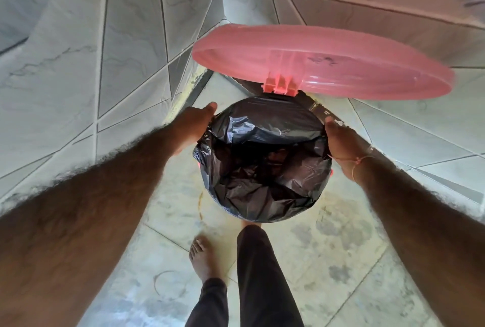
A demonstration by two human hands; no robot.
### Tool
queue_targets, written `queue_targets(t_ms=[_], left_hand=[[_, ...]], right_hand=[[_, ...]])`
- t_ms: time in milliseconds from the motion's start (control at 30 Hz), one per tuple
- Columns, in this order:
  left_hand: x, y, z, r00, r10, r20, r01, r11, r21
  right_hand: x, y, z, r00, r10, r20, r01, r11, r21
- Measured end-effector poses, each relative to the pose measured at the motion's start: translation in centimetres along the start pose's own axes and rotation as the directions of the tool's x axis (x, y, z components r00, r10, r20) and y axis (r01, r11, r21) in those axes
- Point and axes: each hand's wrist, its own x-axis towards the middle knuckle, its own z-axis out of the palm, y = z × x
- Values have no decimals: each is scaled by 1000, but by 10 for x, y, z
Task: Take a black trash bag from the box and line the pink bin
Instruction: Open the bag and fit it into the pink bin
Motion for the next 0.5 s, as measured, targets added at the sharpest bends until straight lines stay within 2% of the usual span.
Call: queue_targets(t_ms=[67, 133, 233, 333, 367, 433, 500], left_hand=[[-4, -9, 0, 983, 182, -31, -164, 939, 301], [-15, -20, 1, 931, 363, -35, -290, 793, 535], [-29, -31, 0, 855, 508, -102, -306, 654, 692], [-37, -43, -2, 745, 666, -32, -377, 459, 804], [-42, -46, -2, 731, 682, -4, -392, 425, 816], [-42, -58, -4, 747, 664, 21, -412, 438, 799], [-37, -66, -3, 782, 623, -18, -448, 582, 678]], right_hand=[[-7, 7, -5, 993, -116, -23, 112, 986, -125], [-10, 19, -9, 968, -250, -31, 237, 944, -231], [-9, 39, -15, 896, -444, -12, 410, 839, -358], [-16, 48, -23, 816, -570, 91, 546, 710, -445], [-19, 50, -25, 793, -596, 126, 578, 671, -465], [-20, 58, -28, 776, -595, 208, 603, 606, -519], [-25, 63, -28, 794, -558, 240, 584, 591, -557]])
